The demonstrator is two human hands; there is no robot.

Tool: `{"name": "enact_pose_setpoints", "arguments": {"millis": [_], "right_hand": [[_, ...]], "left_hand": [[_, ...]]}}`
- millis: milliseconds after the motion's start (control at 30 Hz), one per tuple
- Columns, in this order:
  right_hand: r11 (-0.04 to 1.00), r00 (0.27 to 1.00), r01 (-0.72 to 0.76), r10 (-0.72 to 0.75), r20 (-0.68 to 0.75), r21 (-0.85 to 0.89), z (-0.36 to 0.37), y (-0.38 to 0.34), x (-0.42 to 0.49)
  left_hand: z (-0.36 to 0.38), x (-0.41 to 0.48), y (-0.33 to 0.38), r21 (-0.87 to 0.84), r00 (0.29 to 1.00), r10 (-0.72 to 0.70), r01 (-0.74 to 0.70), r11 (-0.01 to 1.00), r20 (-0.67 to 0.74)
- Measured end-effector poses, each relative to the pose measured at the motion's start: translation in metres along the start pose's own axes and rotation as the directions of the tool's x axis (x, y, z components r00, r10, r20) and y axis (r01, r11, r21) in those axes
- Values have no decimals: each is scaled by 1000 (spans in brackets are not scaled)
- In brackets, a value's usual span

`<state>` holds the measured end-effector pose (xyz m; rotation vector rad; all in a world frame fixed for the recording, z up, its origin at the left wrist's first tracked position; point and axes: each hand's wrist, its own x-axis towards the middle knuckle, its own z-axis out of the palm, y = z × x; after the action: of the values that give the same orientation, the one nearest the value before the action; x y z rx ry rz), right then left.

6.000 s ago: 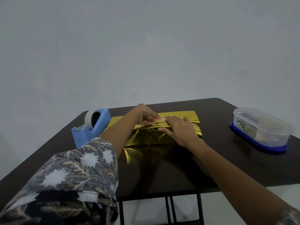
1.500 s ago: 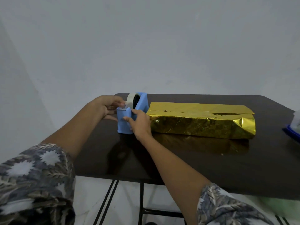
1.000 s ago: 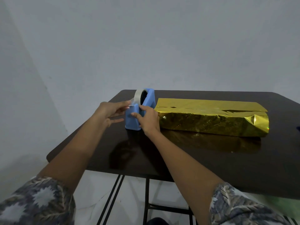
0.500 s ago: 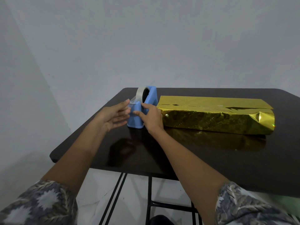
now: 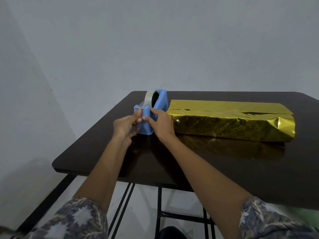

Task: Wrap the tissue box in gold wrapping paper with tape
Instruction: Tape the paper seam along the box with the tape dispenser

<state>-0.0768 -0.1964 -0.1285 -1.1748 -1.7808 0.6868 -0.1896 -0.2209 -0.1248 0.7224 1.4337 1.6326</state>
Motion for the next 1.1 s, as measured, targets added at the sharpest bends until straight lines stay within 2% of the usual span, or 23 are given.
{"name": "enact_pose_setpoints", "arguments": {"millis": [100, 167, 267, 367, 433, 500, 567, 667, 800, 900, 1033, 1100], "right_hand": [[999, 993, -32, 36, 114, -30, -9, -5, -4], [998, 986, -57, 51, 159, 37, -16, -8, -10], [975, 991, -81, 58, 118, 205, -34, -14, -20], [964, 999, -41, 35, 29, 261, -79, -16, -23], [964, 998, -45, 58, -39, 263, -117, -10, -23], [968, 995, -53, 73, -74, 246, -148, -2, -24], [975, 996, -80, 86, -22, 208, -173, 5, -28], [980, 987, -120, 102, 121, 157, -195, 10, -37], [991, 987, -82, 66, 147, 101, -208, 16, -42], [992, 987, -82, 68, 143, 94, -214, 22, -44], [991, 991, -45, 29, 127, 126, -214, 29, -44], [991, 996, -22, 11, 86, 134, -211, 32, -43]], "left_hand": [[-1, -6, -2, -25, 999, -32, 32, 999, -11], [-3, -9, -3, -11, 999, -49, 48, 999, -14], [-4, -16, -5, -16, 996, -64, 63, 998, -58], [-1, -34, -7, -92, 995, -20, 11, 996, -100], [6, -53, -8, -87, 999, 49, -50, 995, -10], [19, -69, -1, -3, 982, 108, -109, 994, 157], [42, -83, 13, 129, 929, 155, -208, 970, 336], [78, -96, 30, 306, 812, 207, -423, 853, 545], [108, -97, 34, 397, 713, 209, -582, 710, 669], [121, -96, 34, 406, 686, 227, -629, 663, 691], [125, -95, 31, 405, 670, 224, -644, 649, 707], [126, -94, 29, 400, 684, 204, -613, 682, 700]]}}
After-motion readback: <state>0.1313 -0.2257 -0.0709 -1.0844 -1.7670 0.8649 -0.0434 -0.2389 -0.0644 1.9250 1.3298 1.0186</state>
